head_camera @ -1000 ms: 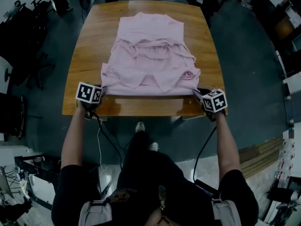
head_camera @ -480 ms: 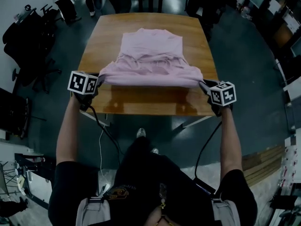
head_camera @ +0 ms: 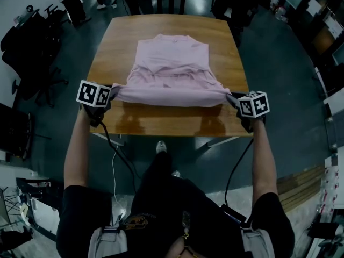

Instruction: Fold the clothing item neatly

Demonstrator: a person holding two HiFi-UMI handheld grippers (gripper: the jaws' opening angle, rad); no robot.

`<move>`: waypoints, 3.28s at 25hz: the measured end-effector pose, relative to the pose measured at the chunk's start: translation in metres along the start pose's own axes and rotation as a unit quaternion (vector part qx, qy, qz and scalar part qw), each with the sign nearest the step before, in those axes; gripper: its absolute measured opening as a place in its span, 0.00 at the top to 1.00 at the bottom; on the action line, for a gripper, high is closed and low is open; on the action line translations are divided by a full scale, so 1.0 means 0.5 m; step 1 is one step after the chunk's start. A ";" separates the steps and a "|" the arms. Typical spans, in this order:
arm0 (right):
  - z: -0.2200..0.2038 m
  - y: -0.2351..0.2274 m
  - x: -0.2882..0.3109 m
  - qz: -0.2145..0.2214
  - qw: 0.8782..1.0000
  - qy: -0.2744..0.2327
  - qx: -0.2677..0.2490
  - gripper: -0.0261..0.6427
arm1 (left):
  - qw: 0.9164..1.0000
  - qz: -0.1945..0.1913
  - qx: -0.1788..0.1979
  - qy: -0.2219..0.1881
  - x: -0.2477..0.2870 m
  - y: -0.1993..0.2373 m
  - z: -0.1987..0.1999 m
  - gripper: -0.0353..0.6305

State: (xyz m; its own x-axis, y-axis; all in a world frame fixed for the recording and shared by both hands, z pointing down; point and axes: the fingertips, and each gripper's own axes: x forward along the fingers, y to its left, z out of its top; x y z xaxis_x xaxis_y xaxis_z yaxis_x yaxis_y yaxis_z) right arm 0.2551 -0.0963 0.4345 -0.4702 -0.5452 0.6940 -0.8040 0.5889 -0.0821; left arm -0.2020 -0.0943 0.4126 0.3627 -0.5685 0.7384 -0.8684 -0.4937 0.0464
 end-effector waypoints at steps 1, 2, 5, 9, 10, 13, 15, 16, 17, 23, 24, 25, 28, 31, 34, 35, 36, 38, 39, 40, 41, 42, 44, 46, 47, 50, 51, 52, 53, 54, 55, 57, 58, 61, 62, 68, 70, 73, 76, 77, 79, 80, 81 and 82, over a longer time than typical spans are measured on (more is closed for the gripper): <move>0.011 -0.011 0.012 0.000 1.000 0.001 0.002 0.88 | 1.000 -0.001 -0.001 0.003 0.013 0.011 0.010 0.85; 0.023 -0.023 0.024 -0.001 1.000 0.003 0.002 0.88 | 1.000 0.000 -0.001 0.006 0.028 0.023 0.021 0.85; 0.060 -0.062 0.065 -0.010 1.000 0.015 0.002 0.88 | 1.000 0.003 -0.001 0.017 0.082 0.064 0.057 0.85; 0.109 -0.119 0.141 -0.018 0.999 0.036 0.003 0.88 | 0.999 0.008 0.001 0.036 0.162 0.122 0.103 0.85; 0.118 -0.134 0.163 -0.019 0.999 0.042 0.005 0.89 | 0.999 0.007 0.000 0.044 0.187 0.137 0.111 0.85; 0.127 -0.176 0.237 -0.023 0.997 0.070 0.014 0.88 | 0.997 0.004 0.001 0.078 0.270 0.176 0.117 0.85; 0.124 -0.201 0.287 -0.028 0.995 0.089 0.022 0.88 | 0.995 0.001 0.006 0.098 0.323 0.199 0.119 0.85; 0.122 -0.213 0.309 -0.030 0.995 0.097 0.026 0.88 | 0.994 0.000 0.008 0.106 0.347 0.210 0.120 0.85; 0.119 -0.223 0.329 -0.031 0.994 0.103 0.030 0.88 | 0.993 -0.002 0.011 0.114 0.369 0.219 0.120 0.85; 0.086 -0.258 0.418 -0.035 0.991 0.122 0.044 0.86 | 0.990 -0.016 -0.003 0.140 0.474 0.252 0.089 0.85; 0.080 -0.261 0.428 -0.035 0.990 0.124 0.047 0.86 | 0.989 -0.020 -0.007 0.145 0.485 0.252 0.079 0.85; 0.076 -0.264 0.436 -0.037 0.990 0.126 0.049 0.85 | 0.988 -0.025 -0.009 0.149 0.495 0.252 0.071 0.84; 0.067 -0.280 0.450 -0.050 0.990 0.123 0.055 0.74 | 0.987 -0.036 0.011 0.158 0.507 0.251 0.062 0.83; 0.074 -0.294 0.438 -0.051 0.990 0.116 0.061 0.67 | 0.987 -0.044 0.039 0.152 0.497 0.252 0.081 0.75; 0.117 -0.301 0.406 -0.048 0.992 0.112 0.027 0.67 | 0.990 -0.051 0.047 0.120 0.464 0.257 0.130 0.68; 0.140 -0.302 0.397 -0.045 0.993 0.109 0.013 0.67 | 0.992 -0.051 0.045 0.107 0.451 0.264 0.151 0.67; 0.165 -0.305 0.391 -0.042 0.994 0.104 0.003 0.67 | 0.993 -0.051 0.043 0.094 0.439 0.271 0.174 0.67; 0.214 -0.312 0.386 -0.040 0.995 0.086 -0.009 0.67 | 0.996 -0.046 0.038 0.071 0.427 0.286 0.219 0.67; 0.235 -0.316 0.389 -0.039 0.996 0.077 -0.014 0.67 | 0.996 -0.042 0.038 0.063 0.427 0.292 0.240 0.67; 0.255 -0.320 0.394 -0.039 0.997 0.069 -0.020 0.67 | 0.997 -0.038 0.038 0.056 0.431 0.297 0.259 0.67; 0.273 -0.323 0.403 -0.040 0.997 0.062 -0.024 0.67 | 0.997 -0.034 0.038 0.050 0.438 0.301 0.277 0.67; 0.290 -0.327 0.415 -0.037 0.997 0.055 -0.027 0.67 | 0.998 -0.033 0.037 0.045 0.448 0.304 0.294 0.67; 0.318 -0.332 0.450 -0.023 0.998 0.044 -0.027 0.67 | 0.998 -0.030 0.039 0.040 0.473 0.312 0.325 0.67; 0.338 -0.342 0.489 -0.008 0.999 0.042 -0.030 0.67 | 0.998 -0.024 0.039 0.040 0.505 0.327 0.352 0.67; 0.347 -0.353 0.506 -0.004 0.998 0.043 -0.034 0.67 | 0.999 -0.020 0.036 0.036 0.524 0.336 0.367 0.67; 0.363 -0.388 0.561 0.006 0.998 0.054 -0.045 0.67 | 0.999 -0.004 0.029 0.019 0.582 0.369 0.407 0.67; 0.367 -0.396 0.581 0.012 0.997 0.058 -0.048 0.67 | 0.999 0.002 0.032 0.016 0.600 0.382 0.416 0.66; 0.371 -0.404 0.601 0.017 0.997 0.061 -0.052 0.67 | 0.999 0.008 0.039 0.016 0.617 0.393 0.424 0.66; 0.378 -0.412 0.621 0.022 0.996 0.062 -0.057 0.67 | 0.999 0.010 0.050 0.019 0.637 0.402 0.432 0.65; 0.385 -0.420 0.641 0.027 0.996 0.063 -0.064 0.67 | 0.998 0.010 0.063 0.022 0.657 0.405 0.439 0.65; 0.394 -0.426 0.660 0.032 0.995 0.063 -0.071 0.67 | 0.997 0.006 0.078 0.027 0.678 0.405 0.445 0.65; 0.412 -0.432 0.697 0.044 0.993 0.065 -0.085 0.67 | 0.994 -0.007 0.106 0.038 0.719 0.394 0.458 0.65; 0.423 -0.434 0.716 0.050 0.992 0.067 -0.090 0.67 | 0.992 -0.015 0.117 0.044 0.738 0.389 0.465 0.65; 0.462 -0.432 0.780 0.075 0.989 0.074 -0.102 0.67 | 0.989 -0.039 0.131 0.057 0.789 0.375 0.496 0.65; 0.469 -0.430 0.797 0.085 0.987 0.081 -0.108 0.67 | 0.988 -0.050 0.136 0.061 0.805 0.363 0.502 0.65; 0.461 -0.422 0.877 0.130 0.975 0.133 -0.124 0.67 | 0.972 -0.083 0.194 0.100 0.882 0.313 0.502 0.65; 0.454 -0.424 0.886 0.134 0.974 0.138 -0.122 0.67 | 0.971 -0.088 0.193 0.114 0.899 0.310 0.490 0.65; 0.456 -0.425 0.886 0.132 0.975 0.128 -0.127 0.72 | 0.973 -0.098 0.172 0.122 0.912 0.314 0.480 0.66; 0.448 -0.408 0.879 0.141 0.974 0.120 -0.132 0.89 | 0.972 -0.118 0.155 0.128 0.909 0.298 0.473 0.79; 0.447 -0.403 0.875 0.142 0.975 0.116 -0.128 0.91 | 0.971 -0.116 0.160 0.131 0.906 0.295 0.471 0.83; 0.457 -0.396 0.859 0.140 0.977 0.102 -0.123 0.92 | 0.971 -0.104 0.175 0.127 0.893 0.295 0.476 0.88; 0.467 -0.394 0.845 0.138 0.978 0.092 -0.124 0.92 | 0.972 -0.099 0.178 0.120 0.881 0.295 0.482 0.88; 0.479 -0.390 0.828 0.135 0.979 0.082 -0.128 0.92 | 0.973 -0.097 0.176 0.112 0.867 0.294 0.489 0.88; 0.491 -0.386 0.808 0.132 0.980 0.072 -0.133 0.92 | 0.975 -0.096 0.173 0.104 0.850 0.291 0.496 0.88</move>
State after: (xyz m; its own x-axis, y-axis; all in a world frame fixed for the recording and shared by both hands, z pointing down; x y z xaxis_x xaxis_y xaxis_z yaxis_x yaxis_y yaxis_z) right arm 0.1307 -0.5766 0.5554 -0.5764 -0.2746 0.7696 -0.5296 0.8428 -0.0959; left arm -0.0905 -0.5709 0.5663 0.3996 -0.3147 0.8610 -0.6115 -0.7913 -0.0055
